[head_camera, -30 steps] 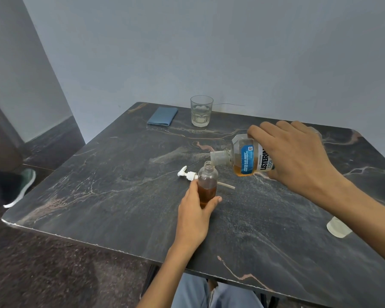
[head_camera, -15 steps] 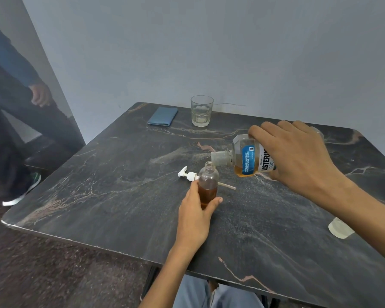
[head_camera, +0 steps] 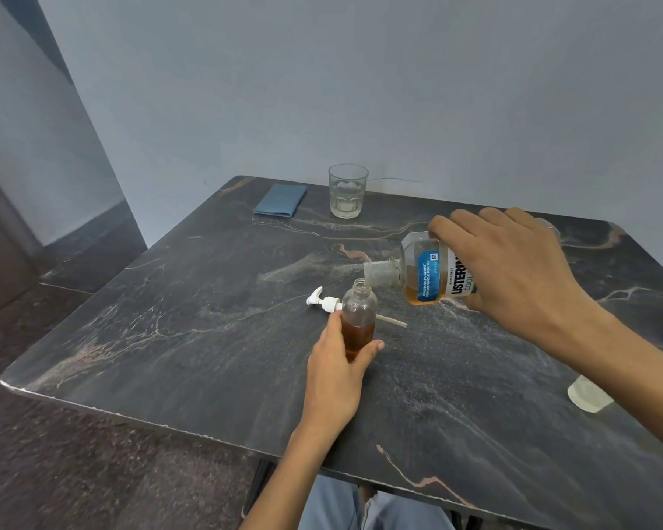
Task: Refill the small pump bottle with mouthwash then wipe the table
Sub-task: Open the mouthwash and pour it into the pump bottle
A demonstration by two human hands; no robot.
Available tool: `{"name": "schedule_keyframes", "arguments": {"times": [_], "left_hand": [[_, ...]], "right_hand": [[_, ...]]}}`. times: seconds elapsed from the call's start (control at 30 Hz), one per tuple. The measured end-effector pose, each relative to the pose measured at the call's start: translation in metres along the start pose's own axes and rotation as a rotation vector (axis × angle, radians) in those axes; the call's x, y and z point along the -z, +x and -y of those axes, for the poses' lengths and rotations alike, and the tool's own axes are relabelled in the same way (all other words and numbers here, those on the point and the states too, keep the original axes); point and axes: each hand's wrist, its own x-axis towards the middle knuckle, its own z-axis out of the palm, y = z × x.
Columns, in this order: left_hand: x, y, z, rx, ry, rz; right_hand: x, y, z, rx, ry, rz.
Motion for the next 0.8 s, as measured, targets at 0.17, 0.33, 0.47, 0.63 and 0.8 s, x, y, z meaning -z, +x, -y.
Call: {"name": "schedule_keyframes", "arguments": {"times": [0.17,0.33,0.47,0.63,0.8], "left_hand": [[0.0001,0.0005,-0.0002,0.009,0.000,0.005],[0.0002,0.0005,-0.0008,0.016,0.000,0.010],[-0.0001,0.0010,-0.0003,0.011,0.006,0.006],[-0.0007,0.0012,0.0019,-0.002,0.011,-0.006],[-0.0008,0.0010,0.0029,-0.009,0.007,-0.002]], "right_hand": [[0.0018,0.0004,0.0006,0.009,-0.010,0.025],[0.0032,0.0003,0.0013,0.010,-0.012,0.034],[0.0024,0.0004,0.0010,0.004,0.009,0.014],[0.0017,0.0012,0.0009,0.016,0.008,0.023],[0.0020,0.0006,0.0002,0.008,0.026,-0.001]]}}
